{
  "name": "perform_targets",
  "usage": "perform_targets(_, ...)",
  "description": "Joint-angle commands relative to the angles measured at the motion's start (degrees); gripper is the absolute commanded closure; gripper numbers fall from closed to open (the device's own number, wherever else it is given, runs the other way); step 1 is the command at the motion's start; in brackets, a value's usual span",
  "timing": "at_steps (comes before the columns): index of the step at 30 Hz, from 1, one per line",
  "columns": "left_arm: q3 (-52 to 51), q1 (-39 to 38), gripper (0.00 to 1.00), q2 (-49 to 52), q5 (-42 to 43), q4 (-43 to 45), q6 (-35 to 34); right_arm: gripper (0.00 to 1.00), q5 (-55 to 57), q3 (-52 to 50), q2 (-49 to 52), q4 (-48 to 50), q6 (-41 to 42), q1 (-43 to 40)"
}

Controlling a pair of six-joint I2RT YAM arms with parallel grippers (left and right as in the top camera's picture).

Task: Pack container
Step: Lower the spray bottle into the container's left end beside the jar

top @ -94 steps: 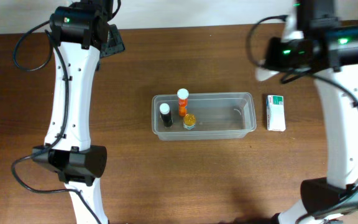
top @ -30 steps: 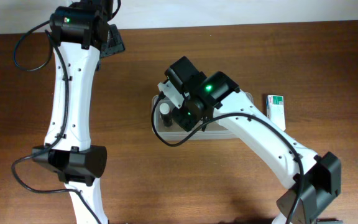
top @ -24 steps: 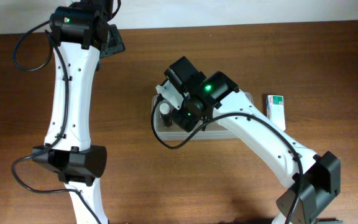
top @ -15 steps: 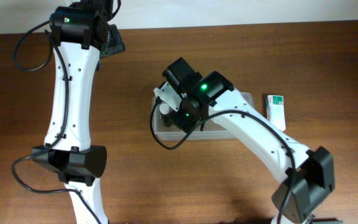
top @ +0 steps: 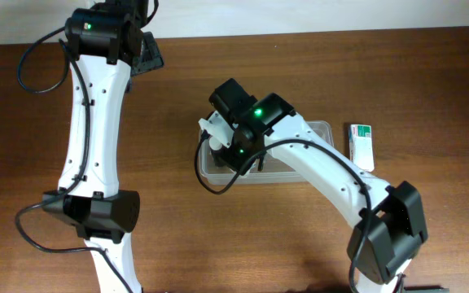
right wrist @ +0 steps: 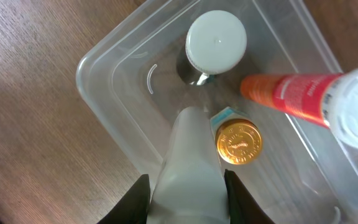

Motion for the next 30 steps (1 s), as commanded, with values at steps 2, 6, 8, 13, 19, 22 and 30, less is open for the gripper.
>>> perform_targets(2, 0.3, 0.2, 0.01, -0.4, -1.0, 0.0, 0.7, 0.96, -2.5, -0.1, 0.9, 0.1, -0.5, 0.3)
perform_targets(6, 0.3, 0.2, 0.01, -0.4, -1.0, 0.0, 0.7, 0.96, -2.5, -0.1, 1.2, 0.2, -0.5, 0.3)
perform_targets(8, 0.3, 0.2, 0.01, -0.4, -1.0, 0.0, 0.7, 0.96, -2.5, -0.2, 1.3, 0.2, -0.5, 0.3)
perform_targets(13, 0.3, 0.2, 0.01, -0.4, -1.0, 0.0, 0.7, 0.96, -2.5, -0.2, 1.4, 1.3, -0.5, 0.3)
perform_targets(19, 0.3, 0.2, 0.01, -0.4, -1.0, 0.0, 0.7, 0.96, -2.5, -0.2, 1.4, 2.1, -0.5, 0.3)
perform_targets(22, 0.3, 0.2, 0.01, -0.4, -1.0, 0.0, 0.7, 0.96, -2.5, -0.2, 1.6, 2.3, -0.5, 0.3)
perform_targets(30, 0.3, 0.2, 0.01, -0.4, -1.0, 0.0, 0.7, 0.96, -2.5, -0.2, 3.9, 2.6, -0.5, 0.3)
